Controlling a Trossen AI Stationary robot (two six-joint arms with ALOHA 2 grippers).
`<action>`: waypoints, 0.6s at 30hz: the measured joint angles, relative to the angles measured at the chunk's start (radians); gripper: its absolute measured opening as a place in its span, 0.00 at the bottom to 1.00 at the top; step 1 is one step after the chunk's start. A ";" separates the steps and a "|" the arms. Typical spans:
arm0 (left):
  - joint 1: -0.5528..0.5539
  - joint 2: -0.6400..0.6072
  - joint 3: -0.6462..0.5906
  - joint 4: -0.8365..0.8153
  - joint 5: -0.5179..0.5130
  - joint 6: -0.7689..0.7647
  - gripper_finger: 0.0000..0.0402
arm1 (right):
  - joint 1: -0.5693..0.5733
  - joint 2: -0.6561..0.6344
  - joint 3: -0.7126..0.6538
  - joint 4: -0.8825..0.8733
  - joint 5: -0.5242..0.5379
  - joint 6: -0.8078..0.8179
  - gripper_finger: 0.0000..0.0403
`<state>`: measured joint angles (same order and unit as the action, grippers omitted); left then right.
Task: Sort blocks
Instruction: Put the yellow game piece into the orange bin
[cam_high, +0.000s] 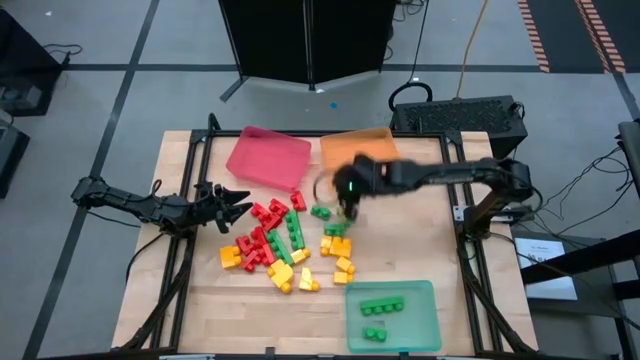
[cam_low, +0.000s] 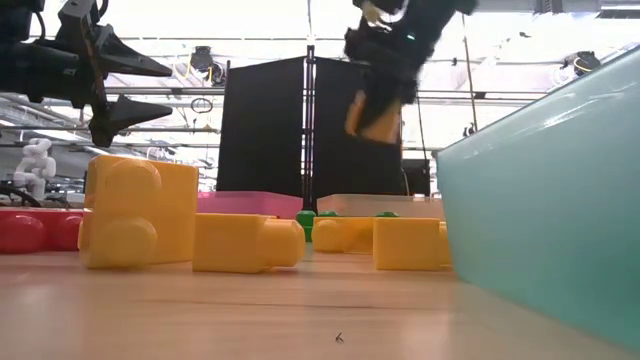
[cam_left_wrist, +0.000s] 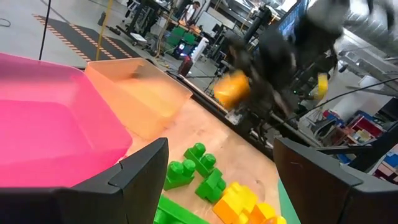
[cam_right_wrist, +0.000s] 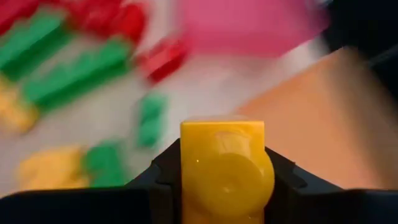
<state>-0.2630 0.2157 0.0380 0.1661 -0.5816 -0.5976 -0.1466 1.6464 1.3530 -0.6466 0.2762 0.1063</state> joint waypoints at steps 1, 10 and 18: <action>0.000 0.000 0.000 0.000 0.000 0.000 0.73 | -0.043 0.000 0.019 0.009 0.008 -0.009 0.29; 0.000 0.000 0.000 0.000 -0.001 -0.003 0.73 | -0.294 0.050 0.030 0.076 -0.042 0.127 0.29; 0.000 0.000 0.000 0.000 -0.001 -0.002 0.73 | -0.334 0.078 0.030 0.002 -0.046 0.240 0.66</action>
<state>-0.2630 0.2157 0.0380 0.1665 -0.5823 -0.5999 -0.4808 1.7243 1.3830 -0.6441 0.2304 0.3461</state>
